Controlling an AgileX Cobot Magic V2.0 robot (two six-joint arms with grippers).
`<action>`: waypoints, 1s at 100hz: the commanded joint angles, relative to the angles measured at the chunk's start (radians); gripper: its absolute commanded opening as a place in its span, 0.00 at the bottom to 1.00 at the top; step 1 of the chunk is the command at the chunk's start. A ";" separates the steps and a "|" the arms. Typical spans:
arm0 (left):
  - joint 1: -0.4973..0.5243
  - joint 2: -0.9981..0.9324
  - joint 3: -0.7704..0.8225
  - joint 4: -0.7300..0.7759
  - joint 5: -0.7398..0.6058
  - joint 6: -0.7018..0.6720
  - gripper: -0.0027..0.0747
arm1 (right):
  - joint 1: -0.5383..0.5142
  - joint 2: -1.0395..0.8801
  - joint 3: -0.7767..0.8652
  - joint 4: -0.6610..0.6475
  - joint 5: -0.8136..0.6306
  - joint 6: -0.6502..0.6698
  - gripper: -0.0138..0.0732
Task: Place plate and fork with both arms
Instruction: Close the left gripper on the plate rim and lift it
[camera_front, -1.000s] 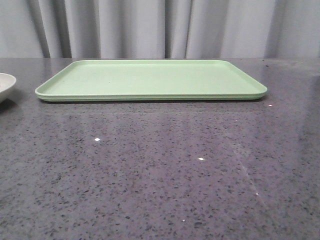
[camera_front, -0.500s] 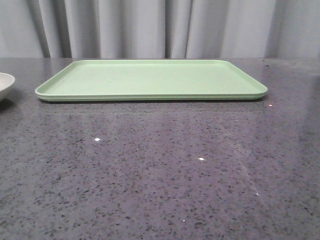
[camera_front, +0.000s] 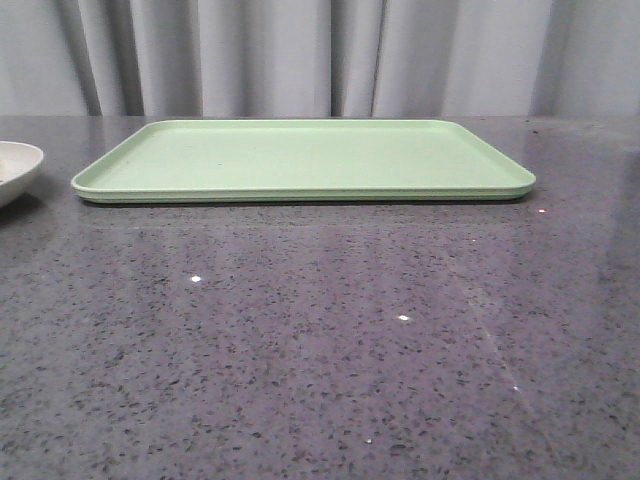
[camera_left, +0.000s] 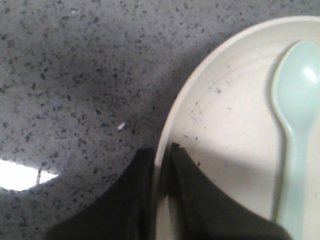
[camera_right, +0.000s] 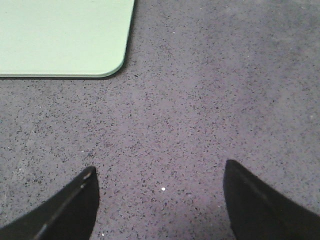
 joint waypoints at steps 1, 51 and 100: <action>-0.003 -0.020 -0.017 0.005 0.017 0.026 0.01 | -0.005 0.015 -0.032 -0.002 -0.063 -0.001 0.76; 0.146 -0.081 -0.017 -0.251 0.119 0.208 0.01 | -0.005 0.015 -0.032 -0.002 -0.063 -0.001 0.76; 0.218 -0.086 -0.171 -0.532 0.333 0.314 0.01 | -0.005 0.015 -0.032 -0.002 -0.066 -0.001 0.76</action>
